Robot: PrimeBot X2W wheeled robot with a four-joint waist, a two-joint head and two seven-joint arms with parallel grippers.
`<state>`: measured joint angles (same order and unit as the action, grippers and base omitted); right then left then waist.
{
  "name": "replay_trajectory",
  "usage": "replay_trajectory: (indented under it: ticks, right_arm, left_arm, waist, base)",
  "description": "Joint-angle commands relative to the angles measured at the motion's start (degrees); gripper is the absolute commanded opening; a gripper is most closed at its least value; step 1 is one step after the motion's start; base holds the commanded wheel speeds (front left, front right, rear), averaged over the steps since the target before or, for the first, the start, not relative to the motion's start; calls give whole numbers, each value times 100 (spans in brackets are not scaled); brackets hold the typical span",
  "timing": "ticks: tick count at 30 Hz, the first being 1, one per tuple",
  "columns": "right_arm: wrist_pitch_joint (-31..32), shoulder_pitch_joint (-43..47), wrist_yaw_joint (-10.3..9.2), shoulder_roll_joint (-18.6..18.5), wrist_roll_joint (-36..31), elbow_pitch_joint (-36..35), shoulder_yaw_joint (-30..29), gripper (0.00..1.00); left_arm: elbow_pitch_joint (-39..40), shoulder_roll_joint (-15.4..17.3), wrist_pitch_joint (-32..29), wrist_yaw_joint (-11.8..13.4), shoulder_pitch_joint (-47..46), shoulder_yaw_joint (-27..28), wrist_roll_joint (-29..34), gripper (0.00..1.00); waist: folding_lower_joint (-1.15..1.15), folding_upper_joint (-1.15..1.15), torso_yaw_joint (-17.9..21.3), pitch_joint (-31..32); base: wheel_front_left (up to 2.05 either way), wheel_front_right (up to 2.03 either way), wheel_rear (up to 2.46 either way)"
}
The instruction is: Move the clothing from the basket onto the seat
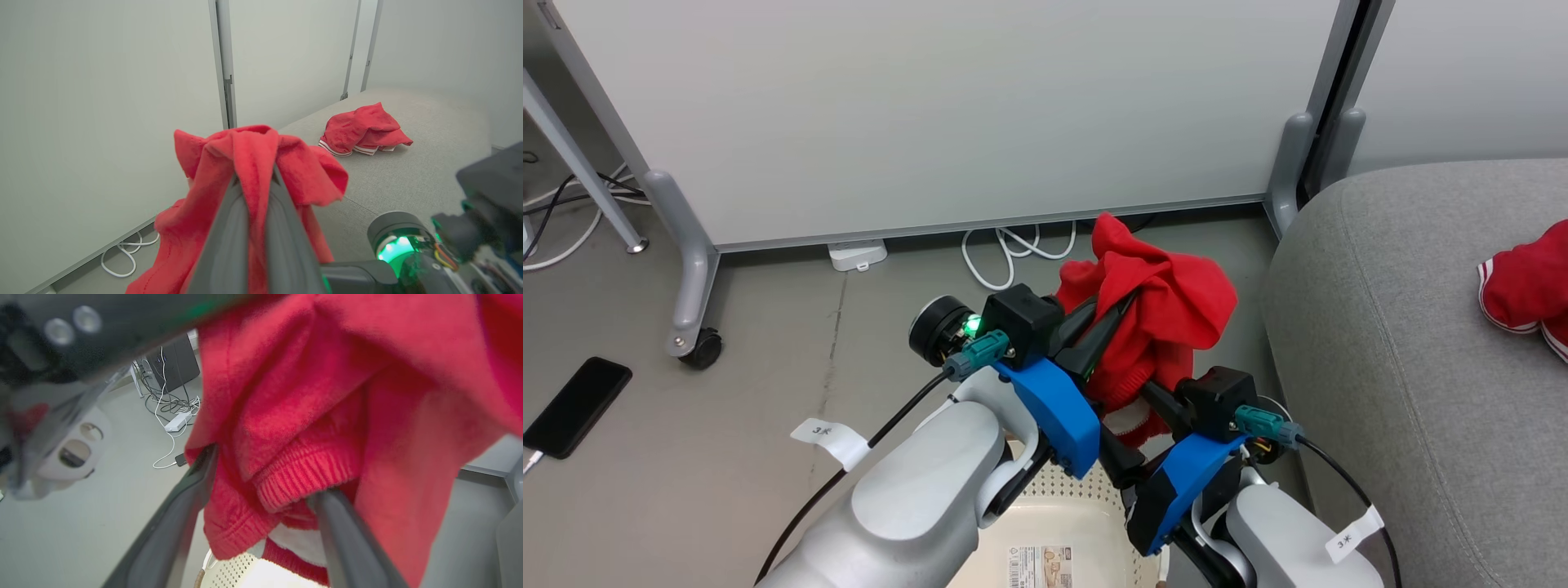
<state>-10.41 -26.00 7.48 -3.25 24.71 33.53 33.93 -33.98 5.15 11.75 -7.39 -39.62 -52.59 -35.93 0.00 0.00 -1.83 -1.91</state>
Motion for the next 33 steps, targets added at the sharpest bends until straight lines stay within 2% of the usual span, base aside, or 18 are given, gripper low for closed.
replay_trajectory:
  ticks: [1, 7, 8, 9, 10, 20, 33]
  right_arm:
    - [-38, -86, 3, -35, 53, 38, 27, 100]
    - [-198, -237, 3, -23, 168, 299, 344, 100]
    - [-231, -256, 3, -22, 174, 344, 372, 91]
    - [-258, -288, 3, -23, 156, 403, 363, 42]
    - [-286, -316, 3, -20, 125, 457, 346, 0]
    - [-424, -445, 3, 23, -111, 879, 164, 0]
    - [-471, -440, 3, 39, -198, 896, 105, 0]
  left_arm:
    - [20, 32, 28, -13, -79, -4, -30, 0]
    - [37, 41, 39, -13, -64, -101, -145, 0]
    - [39, 43, 41, -13, -64, -112, -157, 0]
    - [41, 47, 43, -13, -64, -124, -179, 0]
    - [41, 53, 45, -13, -66, -135, -191, 0]
    - [-27, 91, 46, -11, -105, -207, -242, 0]
    - [-92, 118, 79, 51, -132, -249, -250, 0]
  waist:
    - [0, 0, 0, 8]
    - [0, 0, 11, 74]
    - [0, 0, 13, 85]
    - [0, 0, 17, 93]
    - [0, 0, 20, 99]
    - [0, 0, 40, 106]
    - [0, 0, 53, 78]
  base:
    - [0, 0, 0]
    - [0, 0, 0]
    - [0, 0, 0]
    - [0, 0, 0]
    - [0, 0, 0]
    - [0, 0, 0]
    - [0, 0, 0]
